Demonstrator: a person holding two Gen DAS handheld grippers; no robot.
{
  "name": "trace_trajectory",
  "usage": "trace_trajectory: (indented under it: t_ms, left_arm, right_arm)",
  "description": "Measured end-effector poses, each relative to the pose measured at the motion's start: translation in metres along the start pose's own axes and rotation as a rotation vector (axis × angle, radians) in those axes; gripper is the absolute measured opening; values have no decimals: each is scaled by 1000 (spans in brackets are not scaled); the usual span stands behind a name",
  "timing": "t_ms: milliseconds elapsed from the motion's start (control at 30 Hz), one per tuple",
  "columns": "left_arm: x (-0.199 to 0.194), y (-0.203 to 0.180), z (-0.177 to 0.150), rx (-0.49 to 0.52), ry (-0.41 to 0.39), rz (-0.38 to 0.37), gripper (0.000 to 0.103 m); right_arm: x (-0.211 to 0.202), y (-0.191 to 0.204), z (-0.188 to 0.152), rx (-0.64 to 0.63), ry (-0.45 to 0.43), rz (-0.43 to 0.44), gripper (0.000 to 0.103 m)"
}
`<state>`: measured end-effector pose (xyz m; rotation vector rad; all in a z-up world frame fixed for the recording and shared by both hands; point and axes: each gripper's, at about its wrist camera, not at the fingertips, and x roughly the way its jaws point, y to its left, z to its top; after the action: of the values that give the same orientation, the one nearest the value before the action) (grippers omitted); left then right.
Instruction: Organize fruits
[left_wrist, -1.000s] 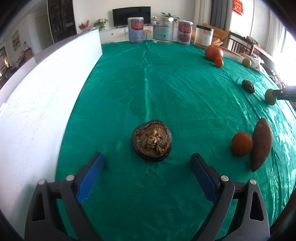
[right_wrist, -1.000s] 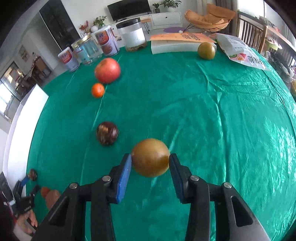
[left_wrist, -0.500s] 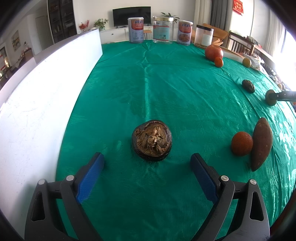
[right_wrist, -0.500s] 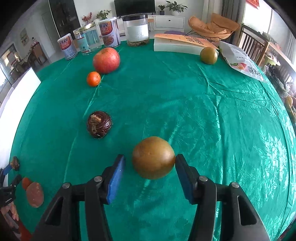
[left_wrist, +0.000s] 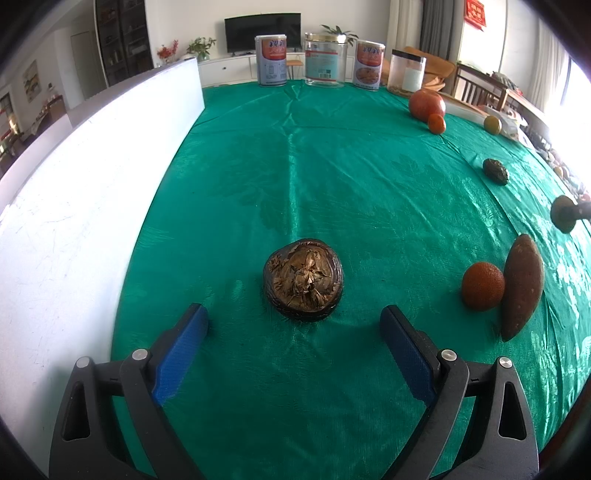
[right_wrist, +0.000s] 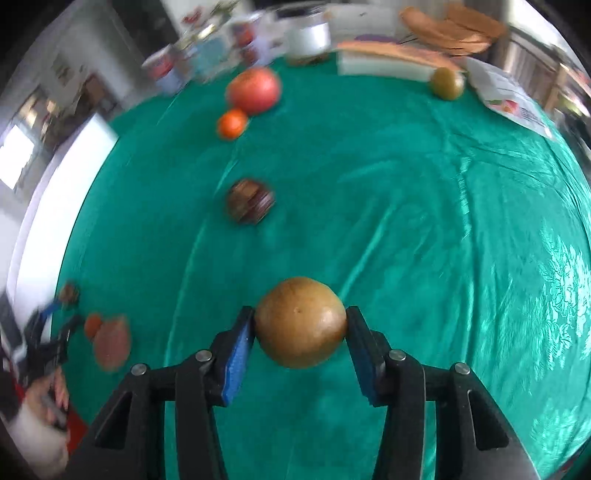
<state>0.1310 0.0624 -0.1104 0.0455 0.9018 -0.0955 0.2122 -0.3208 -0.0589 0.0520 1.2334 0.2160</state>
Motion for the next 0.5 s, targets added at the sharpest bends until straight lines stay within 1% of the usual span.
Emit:
trace_trajectory:
  t_ms: [67, 133, 200, 233, 300, 400, 500]
  left_arm:
    - [0, 0, 0, 0, 0, 0, 95]
    - [0, 0, 0, 0, 0, 0, 95]
    - [0, 0, 0, 0, 0, 0, 95]
    - [0, 0, 0, 0, 0, 0, 95]
    - [0, 0, 0, 0, 0, 0, 95]
    - [0, 0, 0, 0, -1, 0, 95]
    - [0, 0, 0, 0, -1, 0, 95]
  right_arm:
    - [-3, 24, -8, -106, 66, -24, 49]
    - [3, 44, -16, -186, 120, -56, 49]
    - [14, 56, -19, -228, 137, -86, 49]
    - [19, 59, -18, -234, 129, -96, 49]
    - [25, 59, -15, -204, 97, -80, 49]
    - [25, 59, -13, -178, 43, -65, 50]
    - [24, 58, -16, -162, 20, -67, 50]
